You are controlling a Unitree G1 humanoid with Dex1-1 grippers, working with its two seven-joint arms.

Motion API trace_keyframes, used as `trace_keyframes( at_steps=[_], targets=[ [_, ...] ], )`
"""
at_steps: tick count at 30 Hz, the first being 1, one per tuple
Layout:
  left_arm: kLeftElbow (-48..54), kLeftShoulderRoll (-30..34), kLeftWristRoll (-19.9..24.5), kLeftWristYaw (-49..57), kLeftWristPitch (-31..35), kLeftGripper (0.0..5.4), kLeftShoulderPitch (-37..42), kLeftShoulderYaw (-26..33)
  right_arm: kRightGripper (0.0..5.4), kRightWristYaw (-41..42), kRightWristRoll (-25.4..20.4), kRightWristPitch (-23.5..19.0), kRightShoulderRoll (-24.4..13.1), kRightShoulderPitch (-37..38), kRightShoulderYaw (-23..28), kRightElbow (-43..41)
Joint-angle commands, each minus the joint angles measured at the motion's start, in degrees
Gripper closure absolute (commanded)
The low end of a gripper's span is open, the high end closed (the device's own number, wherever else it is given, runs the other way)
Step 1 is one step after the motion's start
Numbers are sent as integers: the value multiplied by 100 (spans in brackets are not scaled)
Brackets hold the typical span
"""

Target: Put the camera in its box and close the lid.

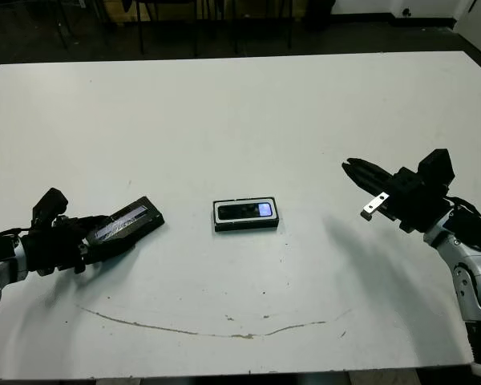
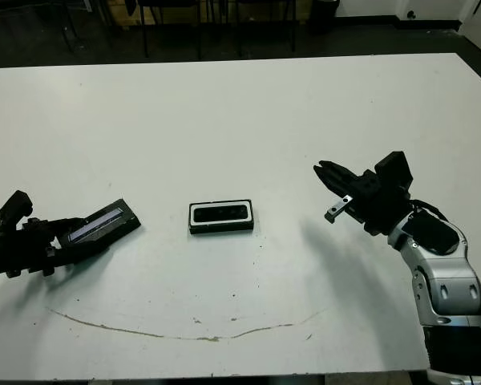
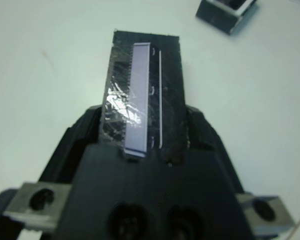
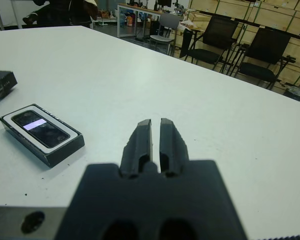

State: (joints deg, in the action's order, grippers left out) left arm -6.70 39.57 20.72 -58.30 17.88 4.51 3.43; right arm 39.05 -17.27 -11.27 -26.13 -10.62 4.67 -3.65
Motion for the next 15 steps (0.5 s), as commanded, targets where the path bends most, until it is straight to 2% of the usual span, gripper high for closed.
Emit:
trace_keyframes(
  at_steps=[1,6,12,15],
  targets=[
    [469,-27,78,113,118,260,143,42,540,-91,79,-29,21,152,-56,-26],
    [806,17,70,125,539,260,874,-245,540,-206,96,-80,50,199,-136,-103],
    [79,-180,-277,-256,412,260,1929,-916,540,-304,62,-184,153,220,-219,-154],
    [-392,-314,-449,-585,420,260,2431,-1303,540,-258,68,-61,166,213,-246,-81]
  ],
)
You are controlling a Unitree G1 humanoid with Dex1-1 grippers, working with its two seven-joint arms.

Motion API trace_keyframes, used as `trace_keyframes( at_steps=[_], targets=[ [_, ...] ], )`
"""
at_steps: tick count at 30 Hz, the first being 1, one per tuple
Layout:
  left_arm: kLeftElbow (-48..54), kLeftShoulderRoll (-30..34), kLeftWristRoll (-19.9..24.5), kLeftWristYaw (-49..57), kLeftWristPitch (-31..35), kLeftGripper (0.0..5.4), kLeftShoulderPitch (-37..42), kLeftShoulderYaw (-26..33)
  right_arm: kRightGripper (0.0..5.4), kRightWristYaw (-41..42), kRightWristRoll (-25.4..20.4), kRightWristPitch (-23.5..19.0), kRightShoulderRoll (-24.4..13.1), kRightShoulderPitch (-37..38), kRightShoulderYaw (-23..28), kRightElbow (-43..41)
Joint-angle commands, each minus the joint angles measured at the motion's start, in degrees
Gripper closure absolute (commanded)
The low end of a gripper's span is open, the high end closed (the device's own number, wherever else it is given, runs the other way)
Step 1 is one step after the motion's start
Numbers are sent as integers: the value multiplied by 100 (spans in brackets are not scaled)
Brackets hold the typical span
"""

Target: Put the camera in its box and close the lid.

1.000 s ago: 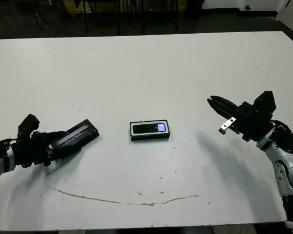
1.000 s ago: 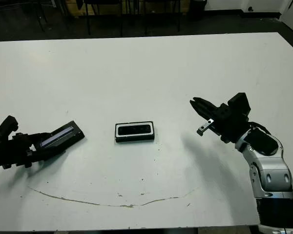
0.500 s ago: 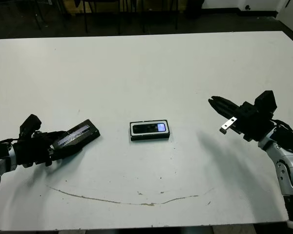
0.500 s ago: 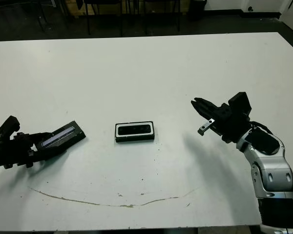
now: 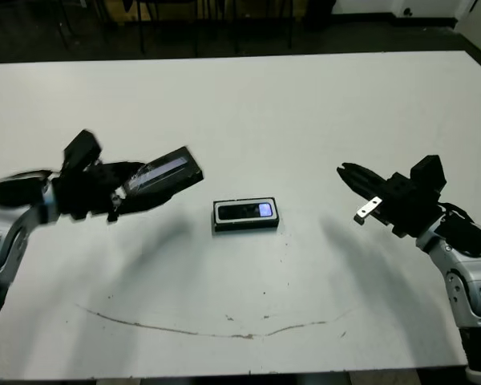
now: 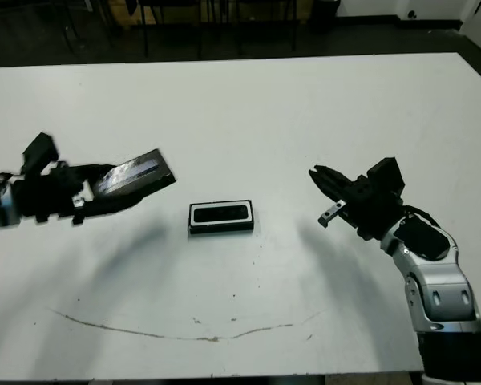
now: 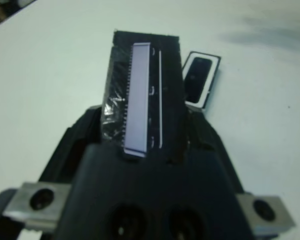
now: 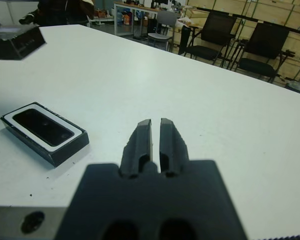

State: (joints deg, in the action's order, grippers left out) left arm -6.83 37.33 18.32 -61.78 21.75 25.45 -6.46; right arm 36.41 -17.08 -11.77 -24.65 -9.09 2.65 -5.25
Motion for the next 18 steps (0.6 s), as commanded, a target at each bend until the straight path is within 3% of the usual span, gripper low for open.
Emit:
trace_keyframes(
  at_steps=[1,7,18],
  targets=[
    [-523,-139,-299,-319,-21,260,482,-439,540,-9,60,-10,14,71,-48,63],
    [-1308,-554,-756,-485,-452,260,951,-869,540,-7,-35,-117,0,111,6,20],
    [-2222,-1162,-1088,-558,-807,260,1147,-1026,540,84,-40,-100,-45,98,46,111]
  ],
)
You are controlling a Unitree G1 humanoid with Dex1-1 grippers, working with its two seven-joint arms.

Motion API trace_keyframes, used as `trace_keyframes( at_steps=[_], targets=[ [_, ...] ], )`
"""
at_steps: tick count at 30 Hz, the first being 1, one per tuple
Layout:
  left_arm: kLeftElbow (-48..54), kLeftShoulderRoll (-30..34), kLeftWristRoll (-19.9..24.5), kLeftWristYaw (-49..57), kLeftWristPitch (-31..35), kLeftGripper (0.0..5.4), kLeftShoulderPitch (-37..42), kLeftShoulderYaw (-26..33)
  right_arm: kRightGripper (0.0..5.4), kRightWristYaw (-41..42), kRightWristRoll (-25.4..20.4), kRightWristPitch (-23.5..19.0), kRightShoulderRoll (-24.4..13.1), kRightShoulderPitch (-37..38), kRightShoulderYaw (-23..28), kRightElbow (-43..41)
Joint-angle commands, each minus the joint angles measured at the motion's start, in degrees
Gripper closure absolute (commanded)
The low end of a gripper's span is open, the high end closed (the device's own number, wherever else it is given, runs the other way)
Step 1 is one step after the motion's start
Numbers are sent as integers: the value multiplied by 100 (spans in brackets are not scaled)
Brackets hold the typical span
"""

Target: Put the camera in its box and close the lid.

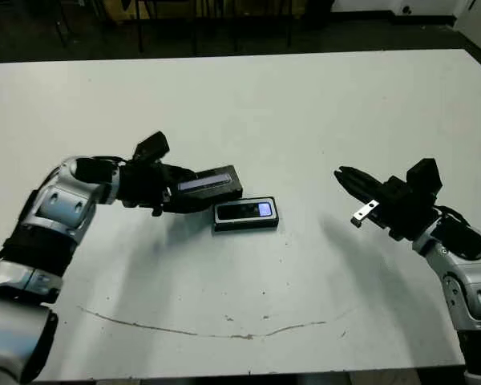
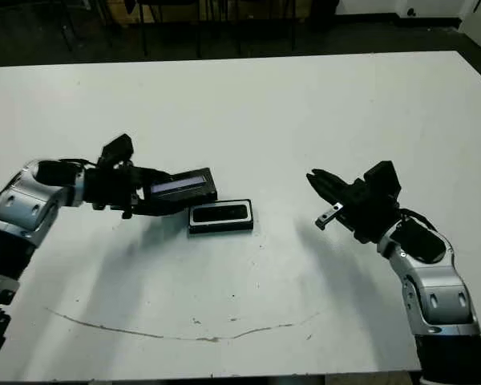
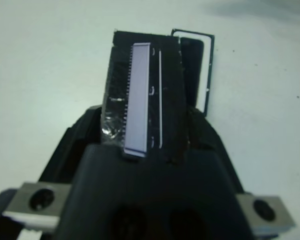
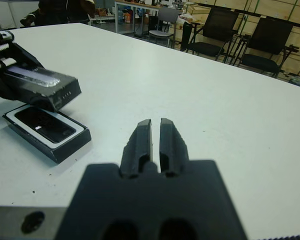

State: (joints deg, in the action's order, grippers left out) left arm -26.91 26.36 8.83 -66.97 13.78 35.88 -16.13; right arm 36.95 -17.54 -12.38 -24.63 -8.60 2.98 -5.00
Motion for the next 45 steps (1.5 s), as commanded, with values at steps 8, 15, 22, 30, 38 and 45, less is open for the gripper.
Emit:
trace_keyframes(
  at_steps=[8,15,22,30,38,45],
  targets=[
    [-585,-303,-269,-207,24,260,295,-162,540,10,19,-73,-41,99,6,29],
    [-505,-357,-302,-332,45,260,263,-201,540,54,14,-61,-58,105,5,72],
    [-507,-375,-287,-514,-2,260,273,-210,540,107,4,40,-22,81,27,175],
    [-571,-452,-226,-619,135,260,278,-189,540,38,15,138,22,90,61,195],
    [-940,-711,-368,-525,22,260,228,-294,540,49,-24,148,57,88,88,257],
    [-1214,-887,-493,-625,-177,260,220,-485,540,-19,93,202,47,88,41,248]
  ],
)
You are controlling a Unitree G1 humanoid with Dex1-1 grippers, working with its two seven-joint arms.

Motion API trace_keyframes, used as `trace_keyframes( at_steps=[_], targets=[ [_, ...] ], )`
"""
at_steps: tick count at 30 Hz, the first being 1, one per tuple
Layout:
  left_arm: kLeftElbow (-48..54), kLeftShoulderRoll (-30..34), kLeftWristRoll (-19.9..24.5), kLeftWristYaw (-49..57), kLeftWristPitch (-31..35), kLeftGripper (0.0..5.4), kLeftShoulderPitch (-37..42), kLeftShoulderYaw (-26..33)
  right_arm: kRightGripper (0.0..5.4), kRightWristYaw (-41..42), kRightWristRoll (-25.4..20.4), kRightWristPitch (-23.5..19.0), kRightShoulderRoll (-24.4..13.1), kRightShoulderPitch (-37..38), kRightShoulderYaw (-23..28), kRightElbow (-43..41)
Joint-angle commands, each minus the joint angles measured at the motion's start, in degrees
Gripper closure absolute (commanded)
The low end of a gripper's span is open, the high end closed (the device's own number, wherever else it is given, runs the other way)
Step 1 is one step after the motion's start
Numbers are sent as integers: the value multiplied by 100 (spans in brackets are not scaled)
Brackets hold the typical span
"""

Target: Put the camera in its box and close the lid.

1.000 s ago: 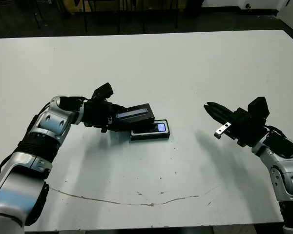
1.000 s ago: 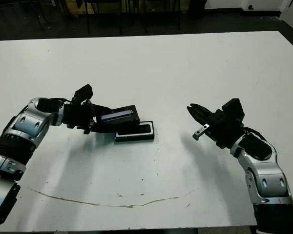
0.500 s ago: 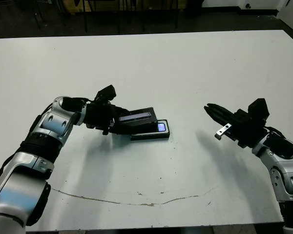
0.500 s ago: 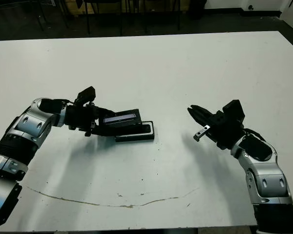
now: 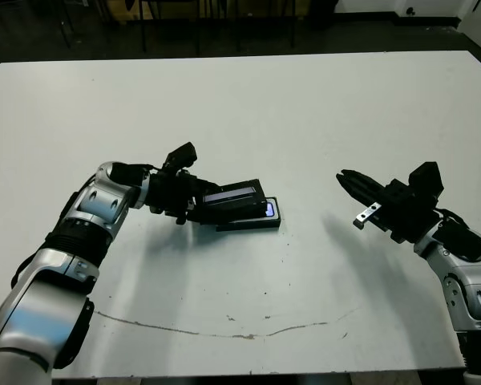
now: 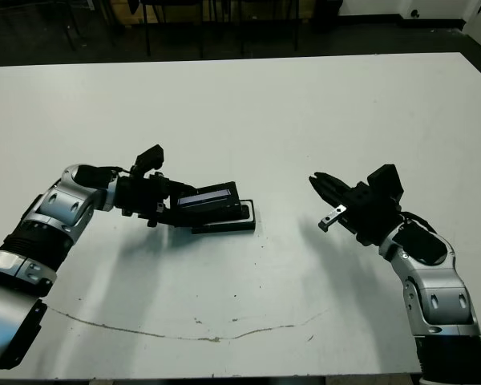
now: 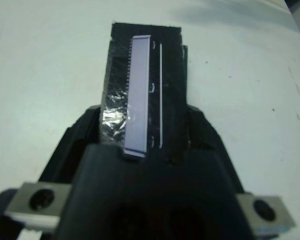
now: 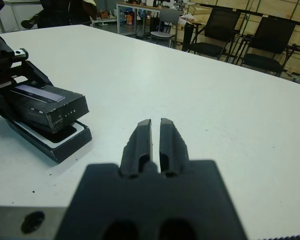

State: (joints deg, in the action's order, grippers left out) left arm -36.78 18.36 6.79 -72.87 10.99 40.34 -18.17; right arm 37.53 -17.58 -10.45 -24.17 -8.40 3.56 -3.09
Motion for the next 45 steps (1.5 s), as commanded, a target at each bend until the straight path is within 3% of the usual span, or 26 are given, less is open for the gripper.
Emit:
trace_keyframes(
  at_steps=[1,9,13,18,31,45],
  targets=[
    [-239,-82,-282,-70,126,260,-222,-290,540,-77,98,-15,-8,67,-21,47],
    [-106,27,-267,-156,84,260,-316,-336,540,-119,45,-227,-29,71,-25,-1],
    [6,112,-250,-248,114,260,-382,-355,540,-86,69,-115,-27,57,-27,68],
    [243,210,-344,-45,-253,260,-579,-323,540,-90,57,-185,-24,51,-34,71],
    [228,183,-253,-126,105,260,-674,-357,540,-94,46,-286,-26,54,-32,37],
    [-860,-415,-524,21,-134,260,-73,-611,540,9,64,-131,-18,15,-83,161]
  ],
)
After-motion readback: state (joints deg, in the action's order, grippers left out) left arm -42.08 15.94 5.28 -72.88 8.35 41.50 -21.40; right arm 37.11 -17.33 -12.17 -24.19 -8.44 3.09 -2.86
